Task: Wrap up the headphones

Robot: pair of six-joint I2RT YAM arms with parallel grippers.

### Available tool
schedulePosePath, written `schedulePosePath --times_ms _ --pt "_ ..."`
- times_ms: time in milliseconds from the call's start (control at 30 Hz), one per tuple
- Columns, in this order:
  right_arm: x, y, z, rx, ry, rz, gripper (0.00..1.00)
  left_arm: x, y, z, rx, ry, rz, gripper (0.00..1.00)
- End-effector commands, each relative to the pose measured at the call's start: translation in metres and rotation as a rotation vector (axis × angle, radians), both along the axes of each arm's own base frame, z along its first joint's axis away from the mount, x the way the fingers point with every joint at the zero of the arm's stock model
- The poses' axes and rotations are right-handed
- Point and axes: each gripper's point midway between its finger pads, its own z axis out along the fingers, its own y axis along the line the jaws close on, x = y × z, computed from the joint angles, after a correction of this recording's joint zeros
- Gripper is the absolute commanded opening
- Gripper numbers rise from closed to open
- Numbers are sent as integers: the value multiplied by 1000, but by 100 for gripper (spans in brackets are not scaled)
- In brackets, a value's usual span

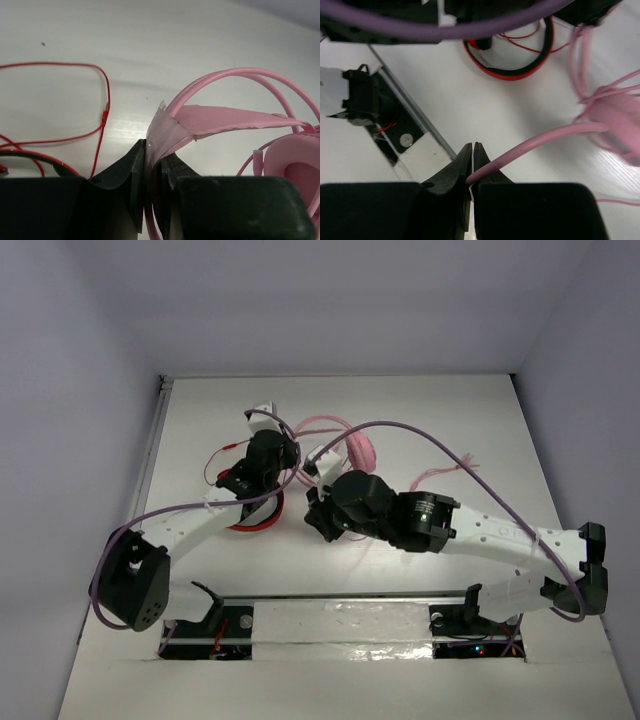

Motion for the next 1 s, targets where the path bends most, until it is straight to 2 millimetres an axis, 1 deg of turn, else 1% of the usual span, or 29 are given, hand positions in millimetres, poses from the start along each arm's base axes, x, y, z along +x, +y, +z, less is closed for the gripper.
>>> schedulePosePath --times_ms 0,33,67,133,167,233,267,300,333,367,400,433,467,500,533,567,600,667,700,733,767,800,867,900,967 --pt "24 -21 13 -54 -72 -74 0 -9 -22 26 -63 -85 -127 0" --pt "30 -26 13 -68 -79 -91 0 -14 -26 22 -53 -71 -149 0" --pt "30 -27 13 -73 -83 -89 0 -16 -27 21 -49 -69 -163 0" --pt "40 -34 10 -99 -87 -105 0 -21 -30 19 -39 -57 -202 0" --pt "40 -35 9 -109 -88 -104 0 -26 -33 13 -12 -37 -220 0" --pt "50 -44 7 -133 -95 -130 0 -30 -33 13 14 -24 -229 0" --pt "50 -45 7 -139 -101 -135 0 -35 -35 6 45 2 -246 0" --pt "54 -50 7 -150 -105 -147 0 -35 -34 5 60 12 -246 0" --pt "58 -57 6 -174 -116 -159 0 -40 -39 3 73 22 -264 0" --pt "58 -59 5 -187 -121 -157 0 -45 -41 -4 94 51 -283 0" --pt "58 -62 6 -196 -127 -154 0 -46 -44 -5 108 65 -307 0" --pt "61 -69 4 -223 -135 -159 0 -50 -48 -7 121 82 -329 0" --pt "60 -72 4 -234 -142 -152 0 -55 -45 -16 150 128 -336 0" --pt "58 -75 0 -252 -146 -141 0 -58 -57 -16 164 154 -380 0" --pt "53 -79 1 -260 -157 -100 0 -64 -62 -20 185 194 -409 0" --pt "50 -81 1 -263 -157 -84 0 -75 -62 -29 227 250 -432 0" --pt "49 -85 -3 -274 -154 -85 0 -79 -67 -25 255 245 -445 0" --pt "49 -97 4 -262 -174 -116 0 -85 -60 -26 299 266 -457 0" --pt "49 -100 6 -255 -182 -126 0 -89 -61 -19 288 256 -485 0" --pt "52 -106 6 -260 -196 -157 0 -92 -59 -17 305 250 -503 0" --pt "52 -111 12 -244 -209 -172 0 -96 -57 -15 319 255 -518 0" --pt "53 -116 12 -250 -215 -189 0 -100 -58 -8 313 241 -549 0" --pt "54 -121 15 -245 -222 -208 0 -105 -59 -1 347 216 -608 0" --pt "55 -123 15 -250 -225 -215 0 -111 -64 6 334 198 -663 0" --pt "55 -128 14 -268 -222 -233 0 -114 -64 10 356 185 -695 0"
